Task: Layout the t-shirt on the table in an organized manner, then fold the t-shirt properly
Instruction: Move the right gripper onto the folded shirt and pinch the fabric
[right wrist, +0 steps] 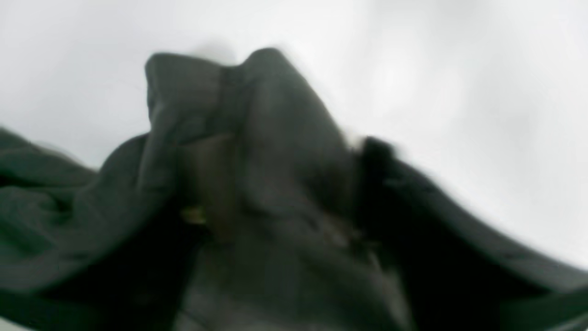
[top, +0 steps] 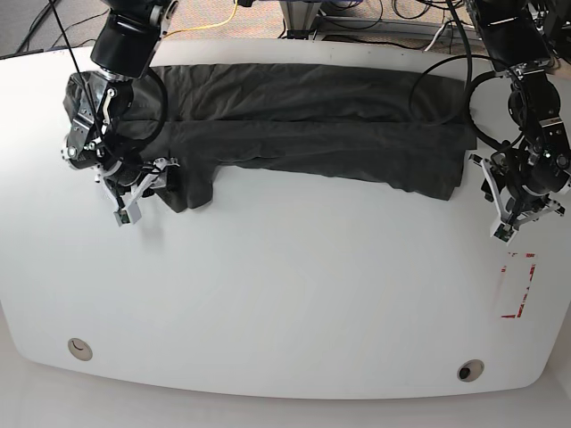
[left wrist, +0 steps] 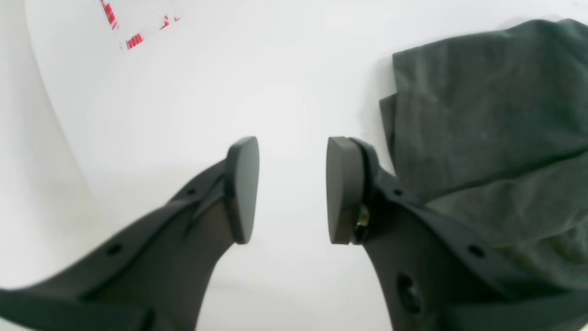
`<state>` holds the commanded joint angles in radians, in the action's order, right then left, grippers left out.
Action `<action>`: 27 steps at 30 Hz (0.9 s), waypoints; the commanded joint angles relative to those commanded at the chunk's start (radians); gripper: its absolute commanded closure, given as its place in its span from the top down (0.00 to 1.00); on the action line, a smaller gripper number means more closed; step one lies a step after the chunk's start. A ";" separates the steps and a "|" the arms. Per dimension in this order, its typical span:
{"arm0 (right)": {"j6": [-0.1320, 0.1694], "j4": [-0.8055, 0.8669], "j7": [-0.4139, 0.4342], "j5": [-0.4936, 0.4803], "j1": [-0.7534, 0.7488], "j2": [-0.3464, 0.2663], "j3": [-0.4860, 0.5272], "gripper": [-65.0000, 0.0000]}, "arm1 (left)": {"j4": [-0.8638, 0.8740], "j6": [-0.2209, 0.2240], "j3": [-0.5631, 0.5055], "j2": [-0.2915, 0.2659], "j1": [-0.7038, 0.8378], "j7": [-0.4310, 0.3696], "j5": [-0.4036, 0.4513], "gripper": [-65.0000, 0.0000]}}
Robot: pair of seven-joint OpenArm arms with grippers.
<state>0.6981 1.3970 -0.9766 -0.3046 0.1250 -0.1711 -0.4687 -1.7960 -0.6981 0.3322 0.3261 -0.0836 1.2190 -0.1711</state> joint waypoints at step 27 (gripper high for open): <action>0.000 0.545 -0.376 -0.508 -0.261 -0.012 0.002 0.00 | 0.008 0.000 -0.005 -0.003 0.002 0.000 0.005 0.33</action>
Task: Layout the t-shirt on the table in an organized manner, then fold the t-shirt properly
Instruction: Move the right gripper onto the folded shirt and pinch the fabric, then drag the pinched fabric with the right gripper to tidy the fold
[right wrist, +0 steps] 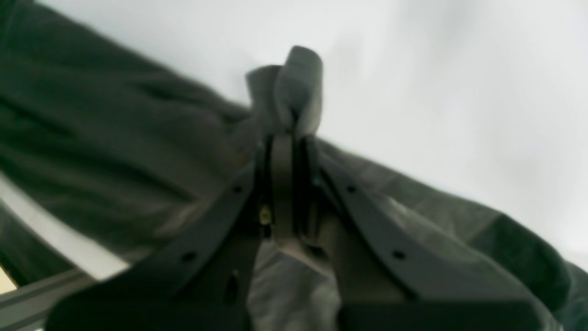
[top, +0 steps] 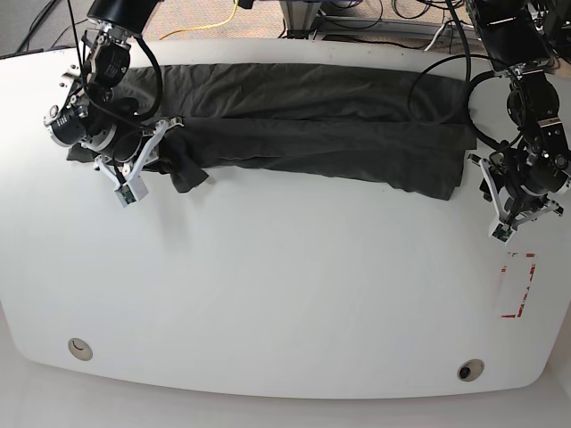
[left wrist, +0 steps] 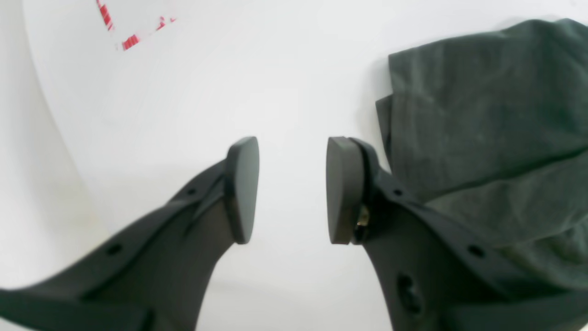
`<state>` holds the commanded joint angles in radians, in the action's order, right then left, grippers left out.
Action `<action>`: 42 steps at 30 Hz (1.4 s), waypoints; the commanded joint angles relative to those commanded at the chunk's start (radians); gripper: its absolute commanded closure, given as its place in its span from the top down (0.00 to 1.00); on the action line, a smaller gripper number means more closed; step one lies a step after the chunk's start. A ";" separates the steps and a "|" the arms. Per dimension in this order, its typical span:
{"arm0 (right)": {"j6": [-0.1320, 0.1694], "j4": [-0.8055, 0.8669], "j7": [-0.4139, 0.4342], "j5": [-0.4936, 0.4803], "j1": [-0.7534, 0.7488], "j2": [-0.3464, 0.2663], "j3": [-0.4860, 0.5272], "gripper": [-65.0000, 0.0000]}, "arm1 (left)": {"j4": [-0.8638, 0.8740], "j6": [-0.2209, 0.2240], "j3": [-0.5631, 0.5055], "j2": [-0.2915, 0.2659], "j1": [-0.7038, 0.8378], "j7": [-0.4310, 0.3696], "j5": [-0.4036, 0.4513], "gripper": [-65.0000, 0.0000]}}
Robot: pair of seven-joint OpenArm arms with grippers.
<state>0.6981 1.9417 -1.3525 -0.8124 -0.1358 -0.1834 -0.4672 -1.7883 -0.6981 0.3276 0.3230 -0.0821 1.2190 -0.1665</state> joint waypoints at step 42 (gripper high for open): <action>0.000 0.008 0.000 -0.212 -0.241 -0.190 0.023 0.66 | -0.006 0.000 -0.129 -0.002 0.031 0.000 -0.002 0.33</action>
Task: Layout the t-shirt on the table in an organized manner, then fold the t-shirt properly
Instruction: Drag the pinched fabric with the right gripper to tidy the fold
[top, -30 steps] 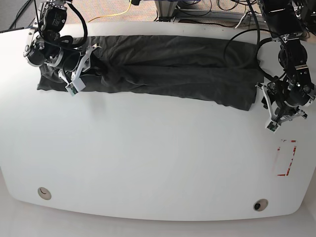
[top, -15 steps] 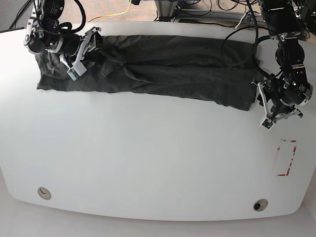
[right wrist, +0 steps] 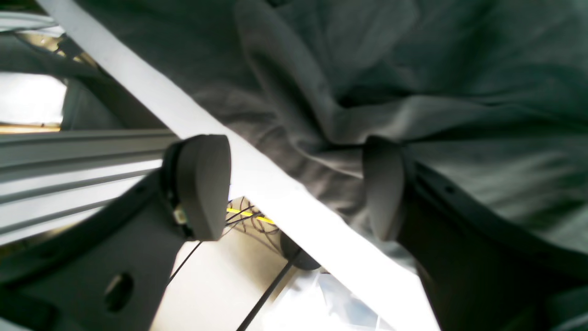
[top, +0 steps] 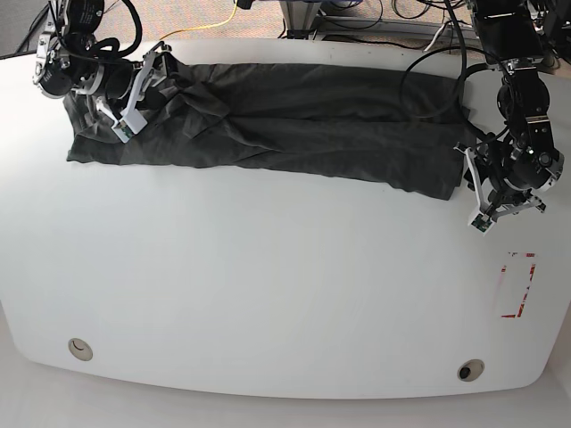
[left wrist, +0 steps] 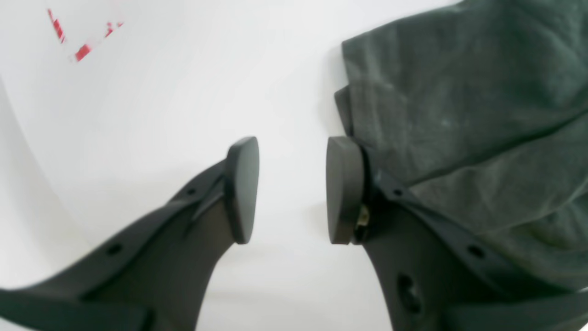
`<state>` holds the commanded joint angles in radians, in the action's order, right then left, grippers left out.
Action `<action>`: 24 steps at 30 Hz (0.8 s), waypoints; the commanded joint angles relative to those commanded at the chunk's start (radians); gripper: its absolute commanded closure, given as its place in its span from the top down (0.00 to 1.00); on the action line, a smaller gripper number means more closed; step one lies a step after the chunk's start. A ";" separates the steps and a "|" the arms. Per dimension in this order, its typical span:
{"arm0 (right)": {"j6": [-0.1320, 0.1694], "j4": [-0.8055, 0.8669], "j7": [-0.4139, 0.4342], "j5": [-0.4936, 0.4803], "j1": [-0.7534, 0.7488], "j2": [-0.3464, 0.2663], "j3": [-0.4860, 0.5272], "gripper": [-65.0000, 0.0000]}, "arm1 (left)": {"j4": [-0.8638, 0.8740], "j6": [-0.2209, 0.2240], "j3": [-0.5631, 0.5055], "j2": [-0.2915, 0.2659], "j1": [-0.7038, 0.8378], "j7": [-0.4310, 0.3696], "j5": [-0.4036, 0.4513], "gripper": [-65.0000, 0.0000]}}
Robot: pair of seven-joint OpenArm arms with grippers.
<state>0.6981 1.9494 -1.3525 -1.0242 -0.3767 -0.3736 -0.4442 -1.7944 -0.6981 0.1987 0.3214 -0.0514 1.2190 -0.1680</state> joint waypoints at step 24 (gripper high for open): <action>0.000 0.003 0.044 0.130 0.028 0.041 0.005 0.75 | -0.112 0.000 -0.098 -0.058 0.120 -0.002 -0.005 0.33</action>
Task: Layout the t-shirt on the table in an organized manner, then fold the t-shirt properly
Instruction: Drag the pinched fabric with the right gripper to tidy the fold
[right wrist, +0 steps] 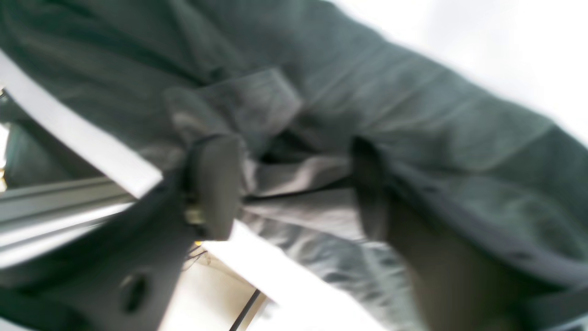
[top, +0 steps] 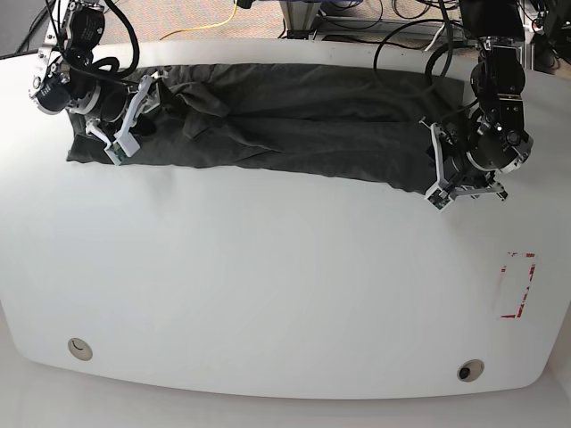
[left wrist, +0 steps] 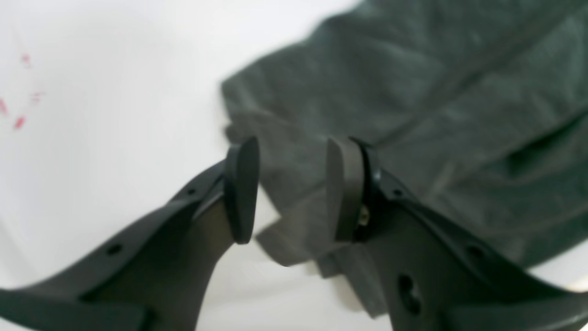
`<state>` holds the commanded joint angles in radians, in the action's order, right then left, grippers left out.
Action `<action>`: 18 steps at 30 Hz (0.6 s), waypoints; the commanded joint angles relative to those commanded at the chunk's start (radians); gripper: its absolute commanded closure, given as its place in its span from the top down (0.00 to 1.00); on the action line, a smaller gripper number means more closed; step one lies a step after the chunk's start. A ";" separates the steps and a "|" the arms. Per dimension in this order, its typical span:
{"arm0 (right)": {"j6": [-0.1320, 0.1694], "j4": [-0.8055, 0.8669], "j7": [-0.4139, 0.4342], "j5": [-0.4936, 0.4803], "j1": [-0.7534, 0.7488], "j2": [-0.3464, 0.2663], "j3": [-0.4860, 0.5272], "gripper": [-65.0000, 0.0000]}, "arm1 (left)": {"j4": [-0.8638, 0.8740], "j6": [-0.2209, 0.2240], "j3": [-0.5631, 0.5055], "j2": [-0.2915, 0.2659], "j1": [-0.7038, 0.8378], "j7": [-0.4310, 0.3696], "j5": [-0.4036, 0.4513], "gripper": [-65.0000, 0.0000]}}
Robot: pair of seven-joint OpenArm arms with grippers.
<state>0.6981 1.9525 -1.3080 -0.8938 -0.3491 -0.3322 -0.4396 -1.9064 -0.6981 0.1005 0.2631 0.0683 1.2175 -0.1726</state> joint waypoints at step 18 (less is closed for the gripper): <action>0.000 -0.006 0.097 0.012 0.005 0.009 0.227 0.81 | 0.003 0.000 0.000 0.002 0.000 0.000 0.002 0.33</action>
<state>0.6981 1.9463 -1.2114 -0.8815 -0.3445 -0.3230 -0.2125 -1.9034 -0.6981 0.1005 0.2647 0.0683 1.2175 -0.1711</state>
